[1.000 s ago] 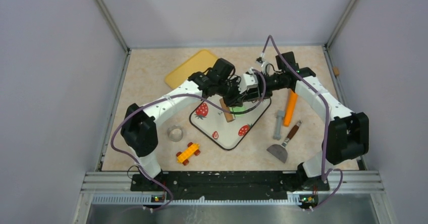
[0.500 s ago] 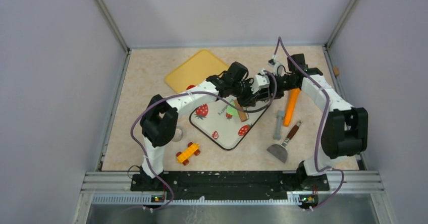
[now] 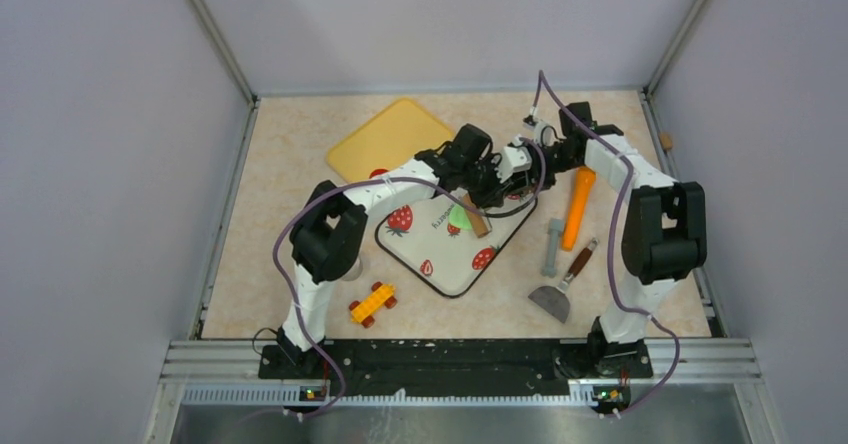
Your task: Roll out the dumpling wrappers from the dough
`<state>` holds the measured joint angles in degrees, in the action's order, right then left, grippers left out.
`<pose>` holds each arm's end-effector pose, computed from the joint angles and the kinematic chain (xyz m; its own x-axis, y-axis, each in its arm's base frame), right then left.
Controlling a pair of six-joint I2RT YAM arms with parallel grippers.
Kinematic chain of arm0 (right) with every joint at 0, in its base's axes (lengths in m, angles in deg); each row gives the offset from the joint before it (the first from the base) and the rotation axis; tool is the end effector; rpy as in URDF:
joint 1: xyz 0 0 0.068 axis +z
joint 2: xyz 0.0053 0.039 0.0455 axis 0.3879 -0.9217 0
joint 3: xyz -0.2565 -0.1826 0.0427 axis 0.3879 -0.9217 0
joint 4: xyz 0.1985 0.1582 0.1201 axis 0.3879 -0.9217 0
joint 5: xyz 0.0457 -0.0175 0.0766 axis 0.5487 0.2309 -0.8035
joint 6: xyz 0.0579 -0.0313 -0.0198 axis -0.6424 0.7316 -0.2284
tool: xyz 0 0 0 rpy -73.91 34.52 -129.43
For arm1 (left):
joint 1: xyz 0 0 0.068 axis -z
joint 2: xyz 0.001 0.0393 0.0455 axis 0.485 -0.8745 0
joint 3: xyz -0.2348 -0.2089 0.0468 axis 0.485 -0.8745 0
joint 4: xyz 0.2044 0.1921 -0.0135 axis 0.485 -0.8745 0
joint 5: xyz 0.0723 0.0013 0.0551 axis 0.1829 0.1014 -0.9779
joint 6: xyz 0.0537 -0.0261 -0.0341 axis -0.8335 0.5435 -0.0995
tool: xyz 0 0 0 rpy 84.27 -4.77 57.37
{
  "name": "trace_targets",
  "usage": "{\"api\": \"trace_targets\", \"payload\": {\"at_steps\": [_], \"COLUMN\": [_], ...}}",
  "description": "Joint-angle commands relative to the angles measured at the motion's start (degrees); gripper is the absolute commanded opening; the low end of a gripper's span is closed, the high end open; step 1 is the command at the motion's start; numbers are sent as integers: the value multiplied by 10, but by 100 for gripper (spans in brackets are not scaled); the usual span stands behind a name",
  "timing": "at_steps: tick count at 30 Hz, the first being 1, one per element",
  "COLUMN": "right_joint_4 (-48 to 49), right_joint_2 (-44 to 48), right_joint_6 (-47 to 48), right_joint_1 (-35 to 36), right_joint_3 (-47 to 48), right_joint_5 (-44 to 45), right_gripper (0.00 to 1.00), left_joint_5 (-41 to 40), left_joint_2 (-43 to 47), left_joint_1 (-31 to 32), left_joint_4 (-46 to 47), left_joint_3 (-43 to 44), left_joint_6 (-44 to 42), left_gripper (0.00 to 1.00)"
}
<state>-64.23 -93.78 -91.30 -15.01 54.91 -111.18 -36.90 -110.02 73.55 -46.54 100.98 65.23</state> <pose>0.3850 0.0917 0.2528 -0.9244 -0.0949 -0.3694 -0.3304 0.6832 0.6513 0.3583 -0.3852 0.2439 -0.1877 0.5979 -0.7793 0.9662 0.2552 -0.0370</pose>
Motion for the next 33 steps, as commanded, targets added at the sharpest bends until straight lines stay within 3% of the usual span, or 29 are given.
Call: {"api": "trace_targets", "payload": {"at_steps": [1,14,33], "right_joint_4": [19,3,11], "right_joint_2": [-21,-90,-120], "right_joint_6": [4,7,1], "right_joint_1": [0,23,86], "right_joint_3": [50,64,58], "right_joint_5": [-6,62,70], "right_gripper": [0,0,0], "left_joint_5": [-25,-14,8], "left_joint_2": [-8,-37,26], "left_joint_1": [-18,-49,-72], "left_joint_4": [51,58,33], "left_joint_3": [33,19,-93], "left_joint_6": [3,43,47], "left_gripper": [0,0,0]}}
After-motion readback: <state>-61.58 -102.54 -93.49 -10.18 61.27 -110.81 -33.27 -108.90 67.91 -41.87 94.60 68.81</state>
